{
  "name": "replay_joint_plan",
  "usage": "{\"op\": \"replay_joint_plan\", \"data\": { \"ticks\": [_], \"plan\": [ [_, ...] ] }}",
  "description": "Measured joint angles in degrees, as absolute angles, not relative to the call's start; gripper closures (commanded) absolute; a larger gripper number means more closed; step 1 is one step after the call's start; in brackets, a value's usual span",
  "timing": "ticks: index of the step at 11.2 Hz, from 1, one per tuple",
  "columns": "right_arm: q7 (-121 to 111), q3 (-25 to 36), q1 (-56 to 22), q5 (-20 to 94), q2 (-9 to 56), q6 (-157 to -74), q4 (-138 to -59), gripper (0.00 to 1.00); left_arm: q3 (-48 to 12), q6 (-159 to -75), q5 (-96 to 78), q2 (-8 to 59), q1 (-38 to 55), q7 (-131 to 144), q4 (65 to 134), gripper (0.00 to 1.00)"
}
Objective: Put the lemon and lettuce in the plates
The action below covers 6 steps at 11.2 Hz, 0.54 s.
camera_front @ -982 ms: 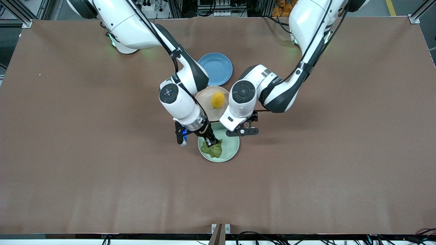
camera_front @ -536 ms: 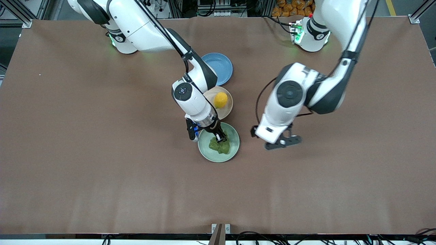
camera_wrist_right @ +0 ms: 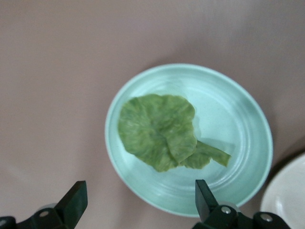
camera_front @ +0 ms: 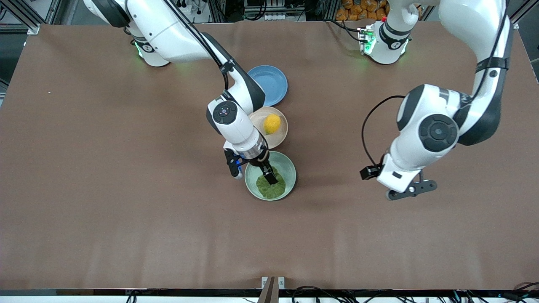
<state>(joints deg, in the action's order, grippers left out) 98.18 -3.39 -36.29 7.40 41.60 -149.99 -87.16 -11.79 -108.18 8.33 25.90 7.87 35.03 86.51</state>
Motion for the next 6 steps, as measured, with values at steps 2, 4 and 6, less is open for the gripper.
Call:
{"op": "replay_joint_plan", "data": {
  "ticks": [2,4,6],
  "plan": [
    [93.9,-3.3,-34.3,6.6,35.9,-140.1,-86.3,0.00,-12.0,-106.4,7.0,24.5,6.3,35.0,88.3,0.00],
    [87.4,-3.2,-32.2,6.5,28.9,-129.5,-86.2,0.00,-12.2,-106.3,4.1,21.7,4.6,35.0,91.5,0.00],
    [80.1,-3.2,-29.6,6.4,23.0,-120.3,-86.2,0.00,-12.3,-106.1,2.3,17.5,3.5,35.0,95.1,0.00]
  ]
}}
